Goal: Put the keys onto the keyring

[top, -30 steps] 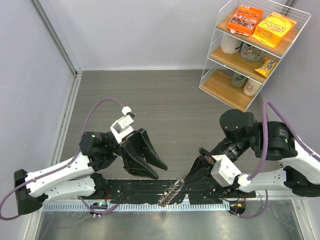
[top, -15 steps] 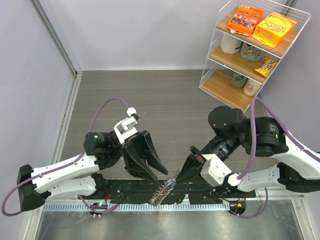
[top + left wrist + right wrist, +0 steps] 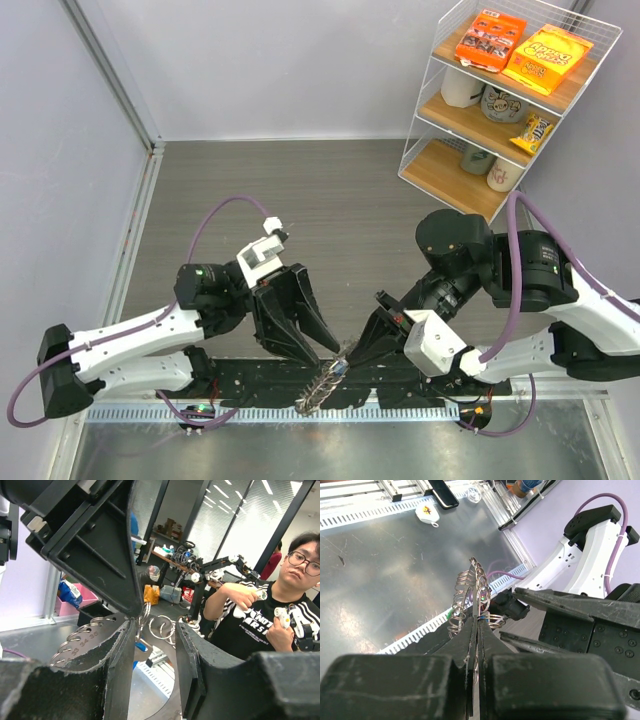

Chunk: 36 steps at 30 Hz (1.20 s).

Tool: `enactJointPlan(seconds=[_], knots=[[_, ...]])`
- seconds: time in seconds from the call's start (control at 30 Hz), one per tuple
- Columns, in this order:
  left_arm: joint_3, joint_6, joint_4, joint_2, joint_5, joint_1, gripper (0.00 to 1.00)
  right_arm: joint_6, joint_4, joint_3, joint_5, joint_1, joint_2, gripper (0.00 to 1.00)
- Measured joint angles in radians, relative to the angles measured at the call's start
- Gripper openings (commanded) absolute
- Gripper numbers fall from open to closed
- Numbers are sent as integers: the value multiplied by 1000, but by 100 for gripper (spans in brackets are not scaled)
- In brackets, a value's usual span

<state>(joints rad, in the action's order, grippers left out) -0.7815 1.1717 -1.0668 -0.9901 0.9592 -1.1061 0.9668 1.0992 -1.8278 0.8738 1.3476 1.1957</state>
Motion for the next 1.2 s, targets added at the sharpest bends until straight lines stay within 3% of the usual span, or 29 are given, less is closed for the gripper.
enactJointPlan(seconds=[0.43,1.2], knots=[[0,26,-45,-27,6,-2,42,0,1,-14,-9,8,16,5],[-6,31,-66,-49,28,-20,31,-2,-29,-19,-31,14,27,5]])
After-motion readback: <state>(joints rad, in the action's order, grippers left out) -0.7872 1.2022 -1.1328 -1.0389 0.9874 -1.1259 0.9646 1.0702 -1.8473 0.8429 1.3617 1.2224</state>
